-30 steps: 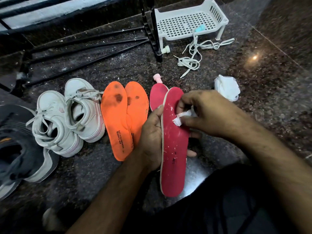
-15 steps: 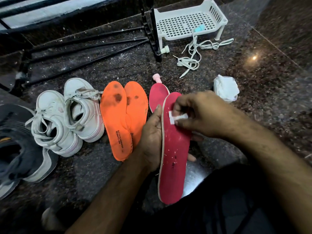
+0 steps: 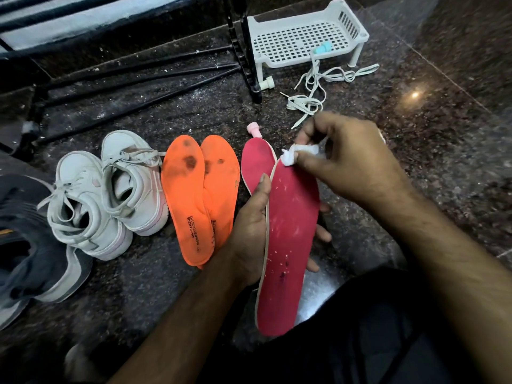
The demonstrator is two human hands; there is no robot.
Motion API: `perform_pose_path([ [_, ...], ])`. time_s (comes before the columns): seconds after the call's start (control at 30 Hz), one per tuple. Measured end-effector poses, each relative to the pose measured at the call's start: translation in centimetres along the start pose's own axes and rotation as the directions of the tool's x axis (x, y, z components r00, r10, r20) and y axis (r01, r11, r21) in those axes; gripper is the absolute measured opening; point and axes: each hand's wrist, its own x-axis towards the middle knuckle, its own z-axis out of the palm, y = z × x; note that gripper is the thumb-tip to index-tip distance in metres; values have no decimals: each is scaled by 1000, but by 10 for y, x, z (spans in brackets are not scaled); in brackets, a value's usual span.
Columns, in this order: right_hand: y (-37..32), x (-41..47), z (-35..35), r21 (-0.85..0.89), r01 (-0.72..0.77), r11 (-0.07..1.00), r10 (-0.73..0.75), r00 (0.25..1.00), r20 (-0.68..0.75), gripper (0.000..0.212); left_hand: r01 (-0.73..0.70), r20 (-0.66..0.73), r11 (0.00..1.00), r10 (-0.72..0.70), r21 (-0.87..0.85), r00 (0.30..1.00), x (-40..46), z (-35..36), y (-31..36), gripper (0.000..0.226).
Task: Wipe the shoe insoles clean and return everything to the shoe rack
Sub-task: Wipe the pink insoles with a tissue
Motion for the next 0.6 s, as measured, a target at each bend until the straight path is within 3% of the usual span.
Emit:
perform_pose_path([
  [0.1, -11, -12, 12, -8, 74, 997, -69, 963, 262, 11, 37, -11, 999, -37, -32, 999, -2, -2, 5, 80],
  [0.2, -15, -16, 17, -28, 143, 989, -120, 910, 396, 11, 68, 9, 997, -68, -35, 998, -3, -2, 7, 81],
  [0.27, -10, -13, 13, -25, 123, 992, -104, 917, 385, 12, 51, 2, 999, -51, -16, 999, -3, 0, 7, 80],
  [0.43, 5, -1, 6, -72, -16, 997, 20, 998, 60, 13, 33, -30, 999, -32, 19, 999, -5, 9, 8, 83],
  [0.6, -9, -10, 16, 64, 70, 996, -87, 942, 324, 9, 31, -65, 999, -30, 17, 997, -2, 3, 6, 84],
])
